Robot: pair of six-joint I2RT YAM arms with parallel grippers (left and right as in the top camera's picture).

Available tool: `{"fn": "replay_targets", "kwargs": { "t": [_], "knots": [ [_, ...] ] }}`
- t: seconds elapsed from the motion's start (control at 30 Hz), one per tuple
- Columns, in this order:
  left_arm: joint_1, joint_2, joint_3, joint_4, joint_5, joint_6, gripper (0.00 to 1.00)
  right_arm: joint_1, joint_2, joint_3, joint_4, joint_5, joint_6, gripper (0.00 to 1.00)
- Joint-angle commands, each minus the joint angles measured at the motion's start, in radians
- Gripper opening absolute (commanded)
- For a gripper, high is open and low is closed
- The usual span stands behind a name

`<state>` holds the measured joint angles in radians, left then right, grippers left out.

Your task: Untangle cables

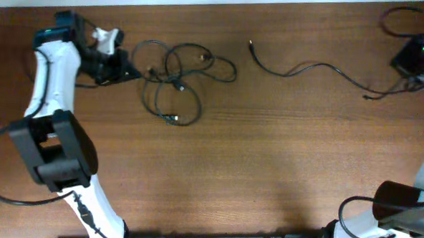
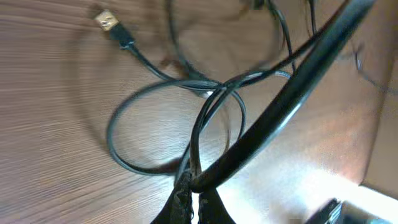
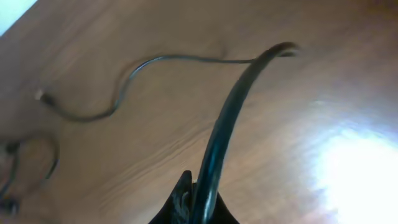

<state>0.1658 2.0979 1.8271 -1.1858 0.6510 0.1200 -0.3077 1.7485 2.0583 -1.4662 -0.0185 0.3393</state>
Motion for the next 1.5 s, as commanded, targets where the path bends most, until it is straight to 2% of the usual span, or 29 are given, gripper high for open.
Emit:
{"fn": "replay_targets", "kwargs": {
  "t": [0.0,0.1,0.13,0.27,0.37,0.5,0.6,0.67,0.73,0.8,0.83,1.17,1.27,1.37,1.4,1.47],
  "knots": [
    [-0.114,-0.030,0.002,-0.003,-0.063,0.035,0.00,0.132,-0.018,-0.005,-0.009,-0.122,-0.210,0.04],
    [-0.186,-0.030,0.002,-0.005,-0.159,0.034,0.00,0.227,-0.018,-0.005,-0.038,-0.128,-0.376,0.05],
    [-0.209,-0.030,0.002,-0.005,-0.182,0.034,0.00,0.256,-0.018,-0.005,-0.045,-0.128,-0.396,0.27],
    [-0.222,-0.030,0.002,-0.005,-0.185,0.033,0.00,0.275,-0.006,-0.005,-0.034,-0.129,-0.395,0.64],
    [-0.222,-0.030,0.002,-0.008,-0.185,0.031,0.00,0.276,0.043,-0.005,-0.032,-0.129,-0.392,0.69],
    [-0.222,-0.030,0.001,-0.014,-0.185,0.031,0.00,0.275,0.144,-0.005,-0.005,-0.127,-0.376,0.71],
    [-0.222,-0.030,0.001,-0.017,-0.185,0.031,0.00,0.275,0.211,-0.005,0.048,-0.098,-0.278,0.71],
    [-0.222,-0.030,0.001,-0.020,-0.185,0.031,0.00,0.274,0.268,-0.005,0.099,-0.042,-0.156,0.68],
    [-0.222,-0.030,0.001,-0.021,-0.185,0.031,0.00,0.274,0.311,-0.005,0.132,-0.014,-0.032,0.57],
    [-0.222,-0.030,0.001,-0.020,-0.185,0.031,0.00,0.274,0.361,-0.005,0.174,-0.005,0.120,0.57],
    [-0.222,-0.030,0.001,-0.020,-0.185,0.031,0.00,0.274,0.383,-0.005,0.199,-0.003,0.151,0.57],
    [-0.239,-0.030,0.001,-0.016,-0.184,0.023,0.00,0.274,0.570,-0.005,0.296,0.032,0.231,0.57],
    [-0.253,-0.030,0.001,-0.016,-0.185,0.023,0.00,0.274,0.608,-0.006,0.314,0.114,0.346,0.57],
    [-0.269,-0.030,0.001,-0.017,-0.184,0.023,0.00,0.274,0.644,-0.007,0.356,0.128,0.351,0.56],
    [-0.273,-0.030,0.001,-0.017,-0.184,0.023,0.00,0.274,0.651,-0.007,0.369,0.129,0.351,0.55],
    [-0.281,-0.030,0.001,-0.016,-0.185,0.023,0.00,0.274,0.673,-0.007,0.389,0.129,0.350,0.45]
  ]
}}
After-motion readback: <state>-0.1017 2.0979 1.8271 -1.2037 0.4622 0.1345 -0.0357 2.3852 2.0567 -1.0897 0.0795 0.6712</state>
